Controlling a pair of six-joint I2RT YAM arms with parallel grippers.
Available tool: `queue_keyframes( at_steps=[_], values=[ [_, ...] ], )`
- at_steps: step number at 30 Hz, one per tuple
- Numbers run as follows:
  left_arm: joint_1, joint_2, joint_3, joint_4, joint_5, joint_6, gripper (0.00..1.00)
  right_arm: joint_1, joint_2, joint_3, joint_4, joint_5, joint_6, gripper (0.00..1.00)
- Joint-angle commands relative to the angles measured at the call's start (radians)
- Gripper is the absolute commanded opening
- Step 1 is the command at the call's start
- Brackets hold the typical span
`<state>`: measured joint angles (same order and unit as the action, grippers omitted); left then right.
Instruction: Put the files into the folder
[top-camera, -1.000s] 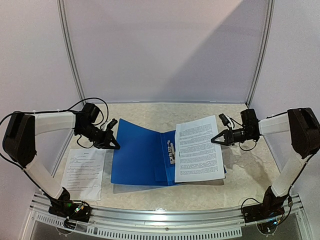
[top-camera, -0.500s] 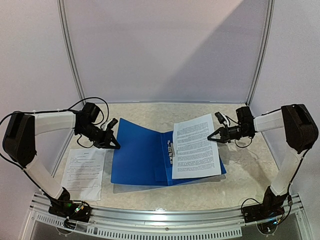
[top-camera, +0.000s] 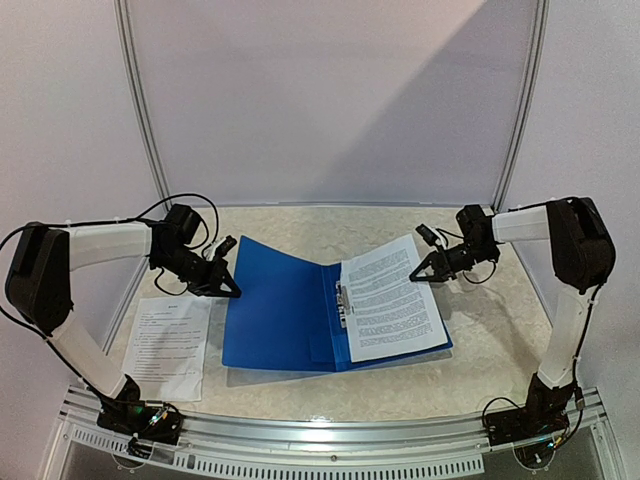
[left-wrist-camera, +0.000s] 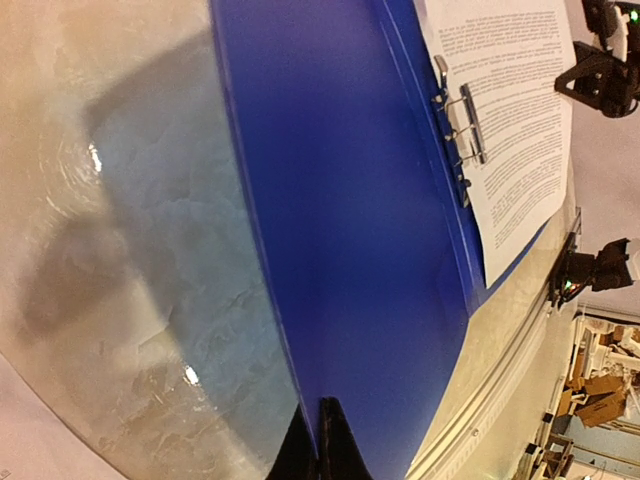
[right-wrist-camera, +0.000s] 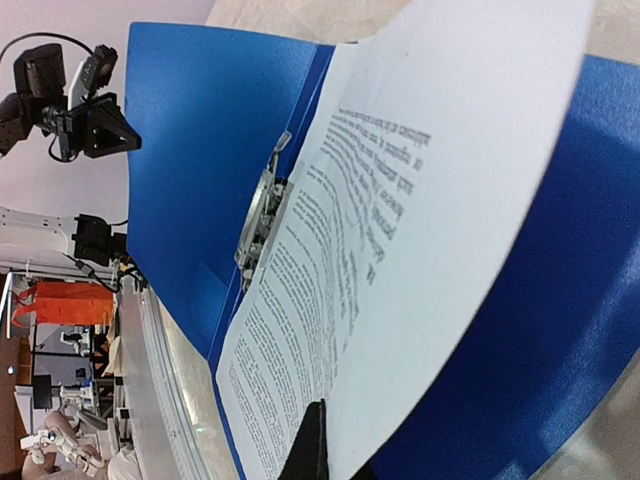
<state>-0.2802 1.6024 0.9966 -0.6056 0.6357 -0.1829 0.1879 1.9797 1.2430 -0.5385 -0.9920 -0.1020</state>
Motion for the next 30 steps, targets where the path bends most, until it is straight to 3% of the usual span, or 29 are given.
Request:
queue_keyframes(
  at_steps=[1,11,20,24,30],
  values=[
    [-0.019,-0.024,0.020,-0.003,-0.018,0.024,0.01,0.003,0.016,0.050,-0.153,0.048,-0.106,0.00],
    [-0.020,-0.025,0.023,-0.004,-0.016,0.023,0.01,0.008,0.023,-0.002,0.010,0.025,0.017,0.00],
    [-0.022,-0.029,0.022,-0.003,-0.016,0.023,0.01,0.021,0.032,0.002,0.042,0.043,0.054,0.01],
    [-0.021,-0.033,0.022,-0.002,-0.016,0.025,0.01,0.021,0.039,0.016,0.010,0.064,0.045,0.16],
    [-0.023,-0.033,0.020,-0.003,-0.016,0.025,0.01,0.021,0.029,0.025,-0.011,0.146,0.043,0.45]
  ],
)
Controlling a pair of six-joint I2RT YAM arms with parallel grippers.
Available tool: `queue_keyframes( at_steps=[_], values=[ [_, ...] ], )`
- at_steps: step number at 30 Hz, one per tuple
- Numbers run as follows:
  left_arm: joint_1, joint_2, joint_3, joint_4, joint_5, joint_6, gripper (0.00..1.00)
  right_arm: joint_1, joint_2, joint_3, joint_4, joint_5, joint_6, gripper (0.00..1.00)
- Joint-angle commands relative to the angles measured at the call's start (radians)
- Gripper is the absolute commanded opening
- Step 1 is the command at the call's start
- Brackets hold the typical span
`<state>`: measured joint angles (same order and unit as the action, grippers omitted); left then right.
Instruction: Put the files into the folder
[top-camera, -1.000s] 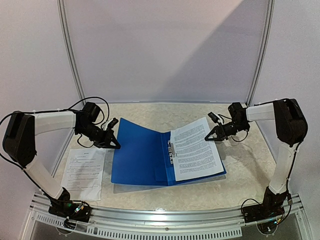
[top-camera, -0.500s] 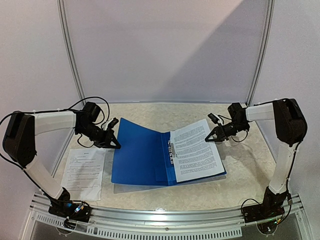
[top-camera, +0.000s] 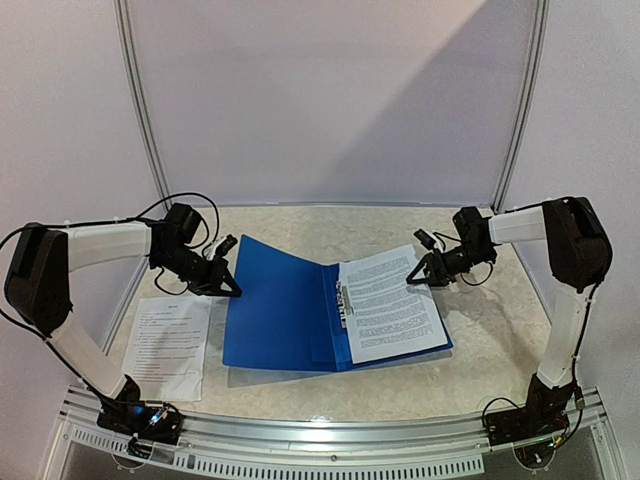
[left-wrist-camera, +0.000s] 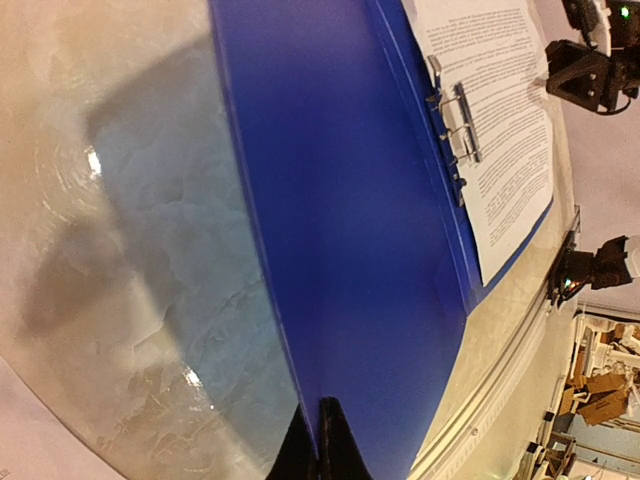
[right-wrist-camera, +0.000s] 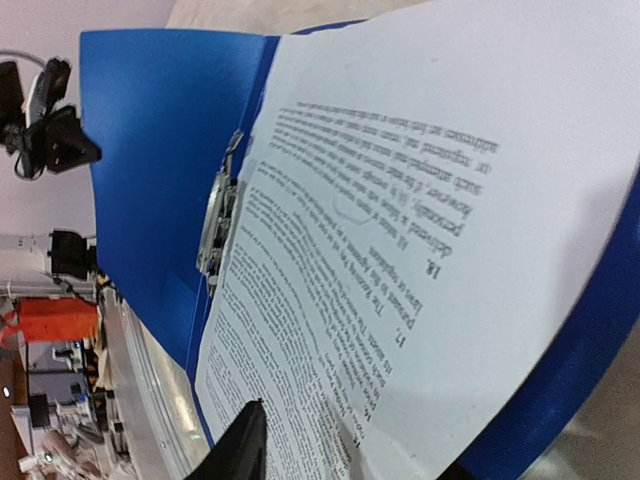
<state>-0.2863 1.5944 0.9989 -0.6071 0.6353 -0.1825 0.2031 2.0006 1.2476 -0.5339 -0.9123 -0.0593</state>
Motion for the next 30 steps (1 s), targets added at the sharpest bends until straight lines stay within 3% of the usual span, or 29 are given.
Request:
queue_keyframes(
  at_steps=[1,5,6,15,17,23,28,30],
  values=[
    [-0.016,-0.024,0.020,-0.001,-0.016,0.025,0.01,0.005,0.004,0.023,-0.015,0.088,0.007,0.50],
    [-0.017,-0.025,0.021,-0.003,-0.016,0.026,0.01,0.014,-0.010,0.050,-0.040,0.202,0.025,0.94],
    [-0.017,-0.026,0.020,-0.003,-0.016,0.026,0.01,0.019,-0.014,0.058,-0.049,0.238,0.027,0.98],
    [-0.016,-0.032,0.033,-0.017,-0.024,0.042,0.04,0.054,-0.089,0.117,-0.130,0.553,0.055,0.99],
    [-0.017,-0.041,0.046,-0.033,-0.036,0.059,0.14,0.059,-0.130,0.117,-0.130,0.612,0.082,0.99],
    [-0.011,-0.125,0.131,-0.129,-0.087,0.151,0.63,0.092,-0.295,0.069,-0.061,0.675,0.132,0.99],
    [0.042,-0.169,0.285,-0.320,-0.109,0.301,0.97,0.154,-0.402,0.043,-0.033,0.706,0.151,0.99],
    [0.087,-0.141,0.396,-0.472,-0.160,0.423,1.00,0.187,-0.424,0.041,-0.036,0.728,0.151,0.99]
  ],
)
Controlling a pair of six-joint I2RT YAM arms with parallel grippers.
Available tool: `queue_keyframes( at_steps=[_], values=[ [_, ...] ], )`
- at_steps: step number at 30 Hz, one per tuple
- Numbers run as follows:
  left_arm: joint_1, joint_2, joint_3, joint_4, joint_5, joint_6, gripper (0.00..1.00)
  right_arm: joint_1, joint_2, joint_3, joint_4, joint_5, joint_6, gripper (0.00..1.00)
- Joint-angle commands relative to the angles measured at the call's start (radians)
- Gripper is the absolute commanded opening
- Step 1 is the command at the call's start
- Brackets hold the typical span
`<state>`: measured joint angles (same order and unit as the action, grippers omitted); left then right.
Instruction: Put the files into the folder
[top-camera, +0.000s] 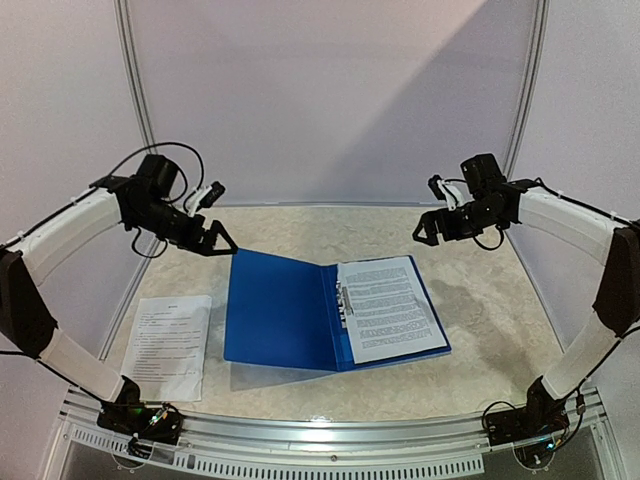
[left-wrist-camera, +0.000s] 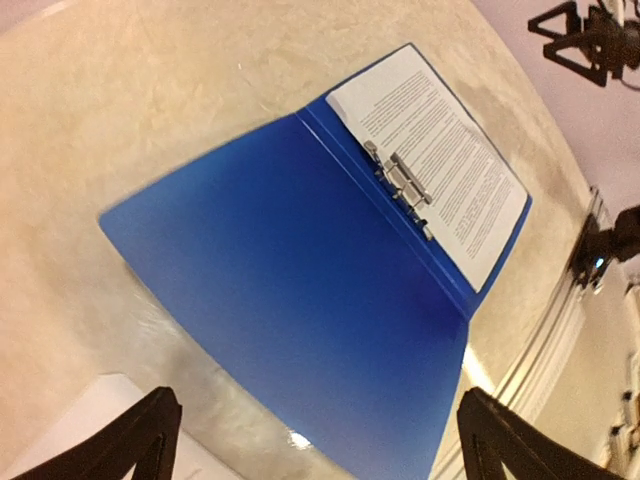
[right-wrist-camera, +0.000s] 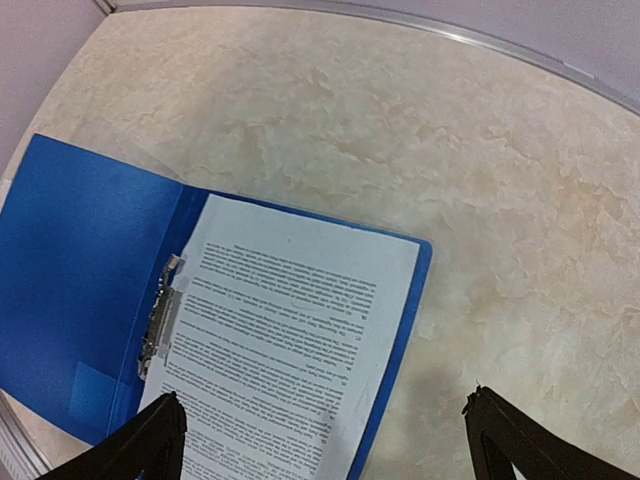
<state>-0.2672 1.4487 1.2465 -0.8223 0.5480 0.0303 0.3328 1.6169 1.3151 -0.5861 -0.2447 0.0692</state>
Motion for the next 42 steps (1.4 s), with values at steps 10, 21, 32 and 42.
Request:
queue_keyframes(
  at_steps=[10,21,32,42],
  values=[
    [0.374,0.138,0.105,-0.333,-0.613,0.598,0.96,0.191,-0.154,-0.150,0.123,0.129,0.044,0.99],
    [0.441,0.396,0.042,-0.135,-0.720,0.583,0.99,0.238,-0.180,-0.234,0.167,0.123,0.039,0.99],
    [0.462,0.548,-0.030,-0.174,-0.638,0.576,1.00,0.239,-0.171,-0.232,0.172,0.143,0.025,0.99],
    [0.440,0.545,-0.032,-0.169,-0.632,0.600,0.60,0.240,-0.179,-0.224,0.172,0.161,0.035,0.99]
  ],
)
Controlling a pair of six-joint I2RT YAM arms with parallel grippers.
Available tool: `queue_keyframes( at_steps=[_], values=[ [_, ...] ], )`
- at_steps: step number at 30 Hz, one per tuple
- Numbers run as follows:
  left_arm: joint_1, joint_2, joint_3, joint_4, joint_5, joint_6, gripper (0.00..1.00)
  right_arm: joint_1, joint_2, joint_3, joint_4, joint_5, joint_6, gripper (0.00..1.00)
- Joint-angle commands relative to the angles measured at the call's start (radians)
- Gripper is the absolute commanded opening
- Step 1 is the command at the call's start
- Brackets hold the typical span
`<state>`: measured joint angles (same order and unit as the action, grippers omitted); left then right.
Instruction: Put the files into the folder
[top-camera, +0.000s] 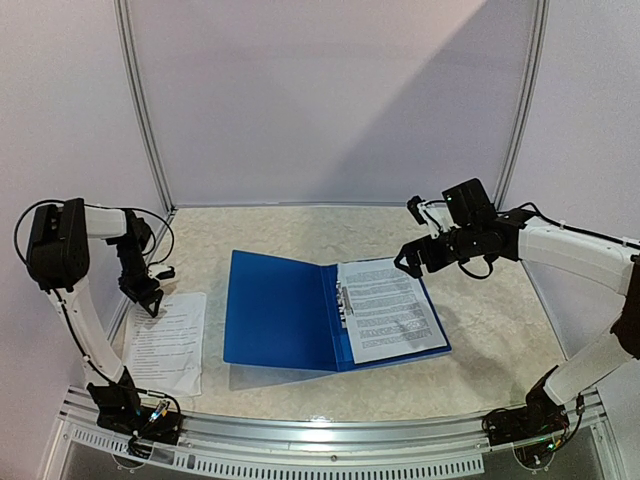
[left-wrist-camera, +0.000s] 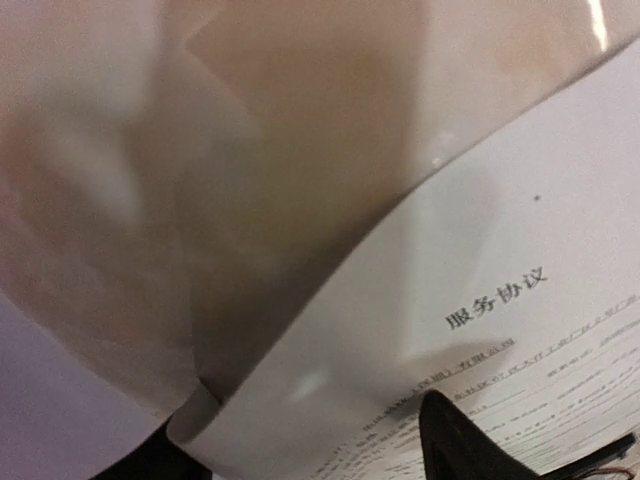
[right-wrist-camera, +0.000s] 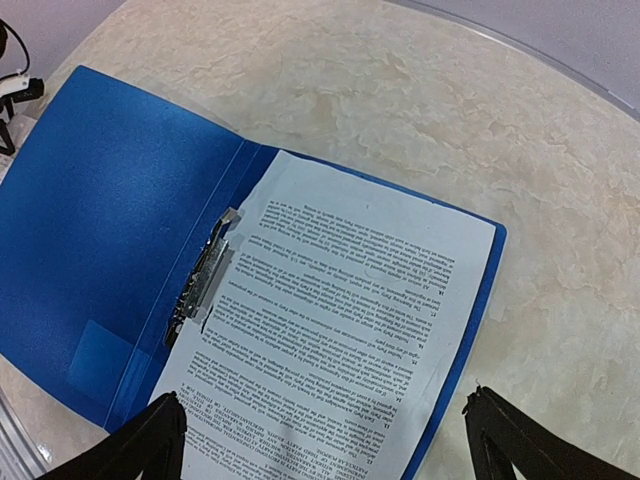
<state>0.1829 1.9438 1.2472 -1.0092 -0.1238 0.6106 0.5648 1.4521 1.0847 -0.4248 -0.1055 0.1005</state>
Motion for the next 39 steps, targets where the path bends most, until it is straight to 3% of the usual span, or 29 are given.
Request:
queue_keyframes(
  at_steps=[1,6,10,19,26,32,39],
  values=[
    [-0.013,0.048,-0.037,0.018,0.048,0.020,0.51,0.007,-0.015,0.007,0.012,0.023,0.005,0.99],
    [-0.023,0.005,-0.040,-0.009,0.084,0.012,0.26,0.008,-0.012,0.026,-0.007,0.029,0.002,0.99],
    [-0.022,-0.110,0.016,-0.106,0.167,0.026,0.00,0.009,-0.007,0.042,-0.028,0.016,-0.001,0.99],
    [-0.069,-0.361,0.279,-0.411,0.394,0.057,0.00,0.063,-0.032,0.080,0.067,-0.101,-0.005,0.99],
    [-0.321,-0.524,0.514,-0.574,0.425,0.042,0.00,0.220,0.016,0.185,0.235,-0.205,-0.044,0.99],
    [-0.460,-0.545,0.807,-0.700,0.440,0.012,0.00,0.286,0.102,0.247,0.494,-0.312,-0.017,0.99],
    [-0.562,-0.601,0.862,-0.758,0.557,0.069,0.00,0.318,0.175,0.267,0.732,-0.370,0.036,0.99]
  ],
)
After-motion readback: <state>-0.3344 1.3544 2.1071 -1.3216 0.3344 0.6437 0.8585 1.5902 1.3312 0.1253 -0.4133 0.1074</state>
